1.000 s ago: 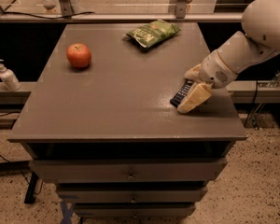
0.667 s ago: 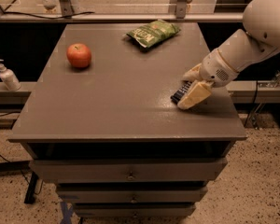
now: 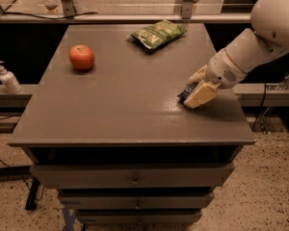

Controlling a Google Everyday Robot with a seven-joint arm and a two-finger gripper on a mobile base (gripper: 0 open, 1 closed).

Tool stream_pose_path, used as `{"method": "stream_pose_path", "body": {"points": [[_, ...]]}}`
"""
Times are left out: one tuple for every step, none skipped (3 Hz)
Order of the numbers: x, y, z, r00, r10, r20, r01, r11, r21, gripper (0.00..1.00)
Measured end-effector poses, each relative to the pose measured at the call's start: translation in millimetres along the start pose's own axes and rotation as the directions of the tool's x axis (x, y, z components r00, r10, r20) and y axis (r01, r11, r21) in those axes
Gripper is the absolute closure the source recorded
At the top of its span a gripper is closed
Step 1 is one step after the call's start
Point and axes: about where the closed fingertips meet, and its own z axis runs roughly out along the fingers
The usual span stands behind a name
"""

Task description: Pick rxbar blueberry

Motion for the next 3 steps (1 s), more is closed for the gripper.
{"method": "stream_pose_path", "body": {"points": [[-16,5,-21,0.999,-0.019,0.043,0.019,0.9998,0.008,1.0],[-41,12,-50,0.991,-0.057,0.12,0.054,0.9982,0.027,1.0],[-65,25,-66,0.967,-0.066,0.246,0.072,0.9972,-0.017,1.0]]}}
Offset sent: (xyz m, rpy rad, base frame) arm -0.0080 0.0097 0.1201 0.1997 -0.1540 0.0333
